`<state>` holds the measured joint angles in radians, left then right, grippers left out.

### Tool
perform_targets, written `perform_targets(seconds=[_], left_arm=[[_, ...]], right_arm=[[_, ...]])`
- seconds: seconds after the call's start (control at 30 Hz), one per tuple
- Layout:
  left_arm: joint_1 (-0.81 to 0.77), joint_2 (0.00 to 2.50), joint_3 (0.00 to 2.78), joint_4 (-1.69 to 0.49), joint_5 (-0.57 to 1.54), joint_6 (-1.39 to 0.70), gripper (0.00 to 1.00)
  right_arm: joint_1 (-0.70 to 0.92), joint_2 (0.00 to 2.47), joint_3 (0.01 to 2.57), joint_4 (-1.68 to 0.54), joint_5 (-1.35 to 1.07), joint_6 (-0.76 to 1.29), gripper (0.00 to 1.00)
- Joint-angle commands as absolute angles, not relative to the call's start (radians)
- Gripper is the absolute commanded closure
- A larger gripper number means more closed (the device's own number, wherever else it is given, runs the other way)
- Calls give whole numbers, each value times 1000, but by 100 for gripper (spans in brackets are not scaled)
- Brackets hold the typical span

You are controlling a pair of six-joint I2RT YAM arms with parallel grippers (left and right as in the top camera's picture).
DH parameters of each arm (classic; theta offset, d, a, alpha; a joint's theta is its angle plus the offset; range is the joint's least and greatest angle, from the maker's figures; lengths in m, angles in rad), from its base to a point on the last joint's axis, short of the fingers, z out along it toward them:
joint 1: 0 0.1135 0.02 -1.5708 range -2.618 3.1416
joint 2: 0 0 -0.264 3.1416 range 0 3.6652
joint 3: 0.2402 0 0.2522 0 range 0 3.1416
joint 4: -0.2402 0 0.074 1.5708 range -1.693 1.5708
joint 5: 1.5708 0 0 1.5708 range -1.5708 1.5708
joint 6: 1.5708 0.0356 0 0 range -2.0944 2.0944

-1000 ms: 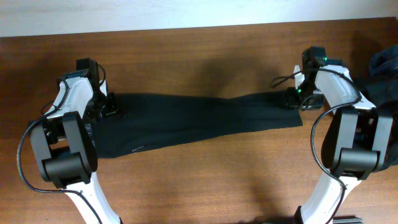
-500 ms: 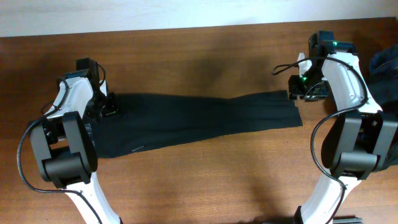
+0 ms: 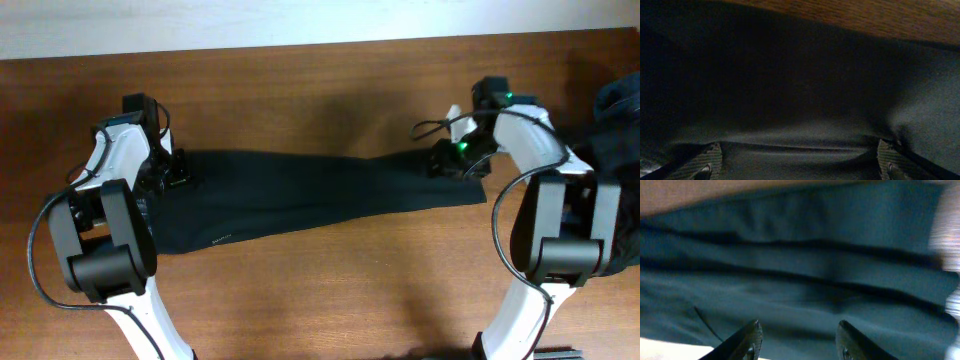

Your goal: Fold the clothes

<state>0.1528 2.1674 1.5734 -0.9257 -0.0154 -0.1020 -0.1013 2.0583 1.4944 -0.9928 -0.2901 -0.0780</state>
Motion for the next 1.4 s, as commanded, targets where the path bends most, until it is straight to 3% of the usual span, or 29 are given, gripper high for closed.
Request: perform_targets(seconds=[0.0, 0.4, 0.77, 1.1, 1.37], left_arm=[[167, 2195, 1543, -924, -49, -101, 1], [167, 2195, 1543, -924, -49, -101, 1], [167, 2195, 1543, -924, -49, -101, 0], [167, 2195, 1543, -924, -49, -101, 0], [167, 2195, 1543, -924, -49, -101, 1]], right_arm=[[-73, 2067, 1423, -944, -350, -71, 47], [-110, 2067, 1364, -858, 2, -70, 43], [-181, 2067, 1407, -851, -12, -70, 39], [-185, 2067, 1642, -1103, -13, -70, 34], [-186, 2067, 1649, -1153, -10, -69, 30]])
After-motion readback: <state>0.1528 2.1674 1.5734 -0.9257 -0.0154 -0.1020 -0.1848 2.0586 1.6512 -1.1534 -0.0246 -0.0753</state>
